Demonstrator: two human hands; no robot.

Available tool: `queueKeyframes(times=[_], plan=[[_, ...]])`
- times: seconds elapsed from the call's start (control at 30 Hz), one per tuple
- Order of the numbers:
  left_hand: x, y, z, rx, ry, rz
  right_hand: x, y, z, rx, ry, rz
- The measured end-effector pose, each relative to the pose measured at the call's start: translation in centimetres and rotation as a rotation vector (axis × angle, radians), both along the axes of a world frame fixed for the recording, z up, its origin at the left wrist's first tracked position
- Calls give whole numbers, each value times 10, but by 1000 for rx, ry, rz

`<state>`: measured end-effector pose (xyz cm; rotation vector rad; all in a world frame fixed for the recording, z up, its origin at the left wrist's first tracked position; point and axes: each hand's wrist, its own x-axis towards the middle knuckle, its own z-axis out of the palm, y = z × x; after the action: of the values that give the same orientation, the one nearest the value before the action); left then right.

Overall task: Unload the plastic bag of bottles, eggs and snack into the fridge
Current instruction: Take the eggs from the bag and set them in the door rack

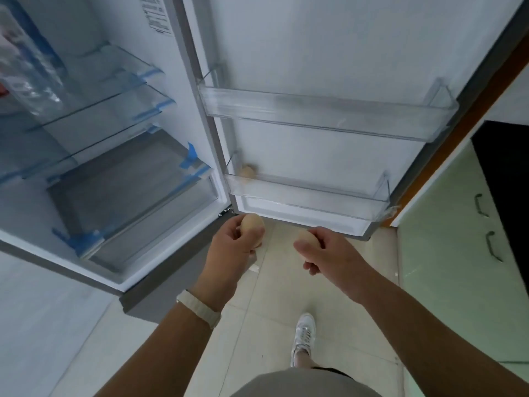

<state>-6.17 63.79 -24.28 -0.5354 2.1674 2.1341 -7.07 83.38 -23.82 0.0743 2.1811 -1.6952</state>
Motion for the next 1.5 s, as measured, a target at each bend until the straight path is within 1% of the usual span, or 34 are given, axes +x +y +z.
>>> queueKeyframes(times=[0.1, 0.3, 0.37, 0.47, 0.57, 0.63, 0.7, 0.77, 0.83, 0.9, 0.97, 1.03, 1.13, 1.23, 1.27, 1.33, 1.5], plan=[[-35, 5, -1, -56, -8, 2, -38, 6, 1, 3, 9, 52], [-102, 24, -2, -131, -14, 4, -108, 19, 1, 29, 33, 60], [-116, 26, -3, -177, -16, -13, -124, 23, 4, 67, 47, 94], [-139, 23, -3, -287, -17, -42, -150, 26, 3, 131, 98, 106], [-164, 17, 0, -450, -4, -82, -172, 25, 1, 256, 175, 146], [-182, 11, -1, -576, 16, -178, -184, 24, -4, 344, 226, 209], [-199, 7, 0, -740, 32, -326, -196, 21, -11, 427, 275, 275], [-217, 3, 0, -894, 39, -474, -209, 20, -17, 536, 267, 349], [-232, 2, 1, -998, 20, -645, -221, 20, -24, 669, 223, 433], [-244, 1, -3, -1124, -32, -829, -229, 19, -34, 699, 160, 473], [-255, -2, -14, -1211, -98, -945, -235, 16, -39, 664, 137, 508], [-264, -4, -24, -1222, -177, -977, -240, 13, -42, 671, 137, 572], [-274, -2, -33, -1185, -229, -1028, -244, 8, -51, 732, 163, 628], [-282, -1, -36, -1169, -269, -1127, -251, 8, -69, 655, 111, 654], [-284, -2, -38, -1162, -270, -1159, -254, 9, -74, 652, 90, 689], [-286, -1, -40, -1146, -264, -1206, -257, 12, -82, 709, 46, 740], [-288, 1, -45, -1105, -230, -1240, -257, 16, -90, 768, 3, 726]])
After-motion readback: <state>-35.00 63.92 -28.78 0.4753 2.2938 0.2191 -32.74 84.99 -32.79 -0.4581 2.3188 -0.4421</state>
